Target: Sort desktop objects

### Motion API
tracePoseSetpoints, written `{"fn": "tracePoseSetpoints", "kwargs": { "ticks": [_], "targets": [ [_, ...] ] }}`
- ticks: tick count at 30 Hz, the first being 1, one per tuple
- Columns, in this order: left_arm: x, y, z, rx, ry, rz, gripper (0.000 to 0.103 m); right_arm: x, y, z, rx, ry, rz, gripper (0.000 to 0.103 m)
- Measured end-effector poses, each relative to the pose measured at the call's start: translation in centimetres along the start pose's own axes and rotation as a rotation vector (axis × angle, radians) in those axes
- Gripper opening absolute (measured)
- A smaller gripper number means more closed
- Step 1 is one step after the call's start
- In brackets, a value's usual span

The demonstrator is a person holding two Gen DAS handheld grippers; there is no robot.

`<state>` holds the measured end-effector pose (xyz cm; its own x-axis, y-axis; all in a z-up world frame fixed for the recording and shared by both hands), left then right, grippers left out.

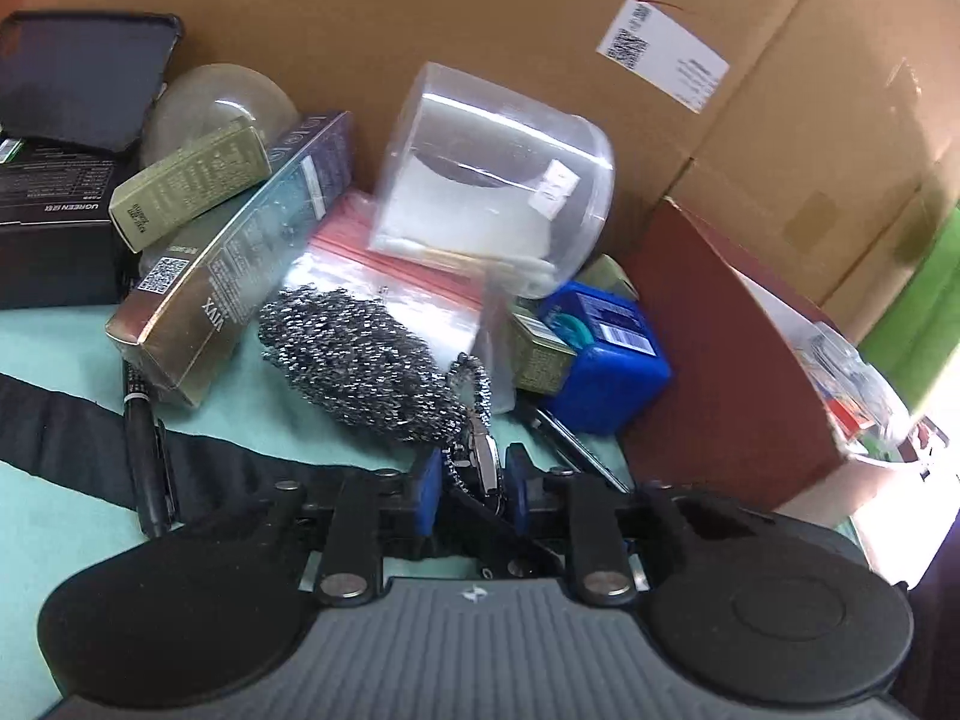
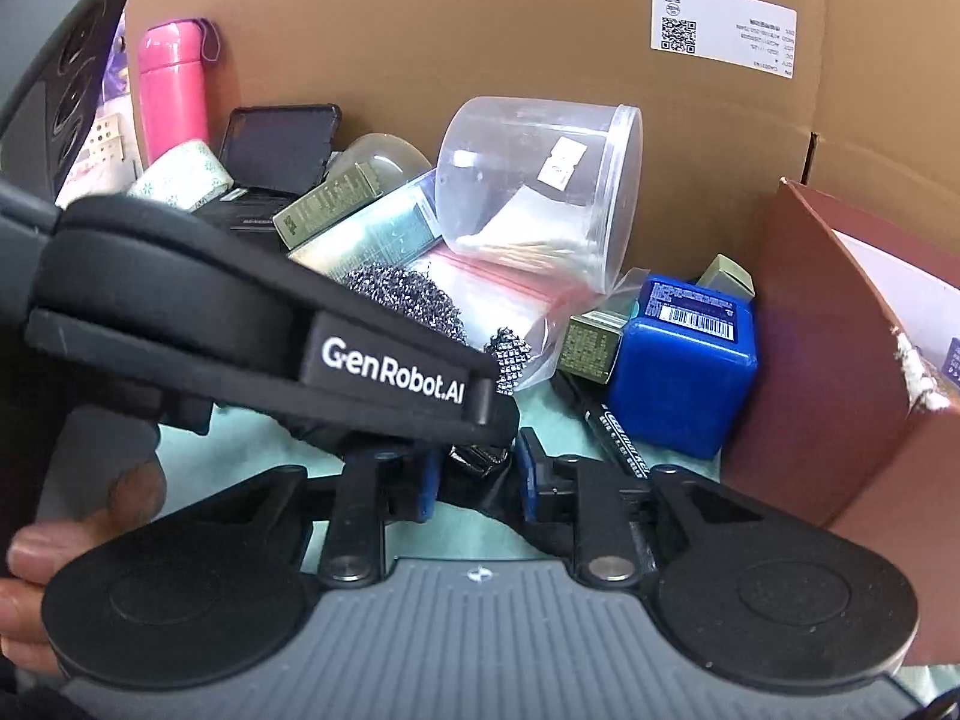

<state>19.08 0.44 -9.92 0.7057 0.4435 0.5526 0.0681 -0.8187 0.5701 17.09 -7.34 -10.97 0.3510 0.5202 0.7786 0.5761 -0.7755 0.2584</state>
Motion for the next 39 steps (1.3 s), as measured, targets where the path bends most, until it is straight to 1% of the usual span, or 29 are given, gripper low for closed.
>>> {"fn": "tracePoseSetpoints", "kwargs": {
  "ticks": [5, 10, 14, 20, 24, 31, 39],
  "targets": [
    [-1.5, 0.8, -1.3, -0.025, -0.038, 0.009, 0.023, -0.7, -0.4, -2.3, 0.001, -0.007, -0.013, 0.023],
    [-4.1, 1.5, -2.8, -0.03, -0.08, 0.023, 0.023, -2.6, -0.9, -5.3, 0.036, -0.016, 0.001, 0.023],
    [-5.7, 1.6, -3.9, -0.039, -0.091, 0.014, 0.023, -3.5, -1.9, -7.0, 0.044, -0.012, 0.006, 0.023],
    [-7.0, 2.4, -5.4, -0.048, -0.093, 0.02, 0.023, -4.4, -2.7, -9.2, 0.03, 0.006, -0.002, 0.023],
    [-7.2, 3.8, -6.7, -0.066, -0.063, 0.048, 0.023, -4.3, -2.5, -10.4, -0.005, 0.035, -0.01, 0.023],
    [-7.0, 7.4, -9.4, -0.114, 0.03, 0.134, 0.022, -3.0, -1.3, -13.7, -0.089, 0.135, -0.016, 0.023],
    [-6.5, 11.8, -10.7, -0.172, 0.097, 0.222, 0.022, -2.0, 0.9, -16.6, -0.185, 0.22, 0.004, 0.023]
  ]
}}
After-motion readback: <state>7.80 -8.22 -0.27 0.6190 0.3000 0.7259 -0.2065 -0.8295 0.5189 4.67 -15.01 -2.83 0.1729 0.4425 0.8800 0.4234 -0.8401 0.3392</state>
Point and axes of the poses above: each gripper's, at about its wrist camera, not at the fingertips, and z roughly the way its jaws point, y to its right, x to its top, the point moved 4 cm from there along z, roughly the way its jaws point, and after that the axes turned 14 degrees about -z, right-handed, at the moved point
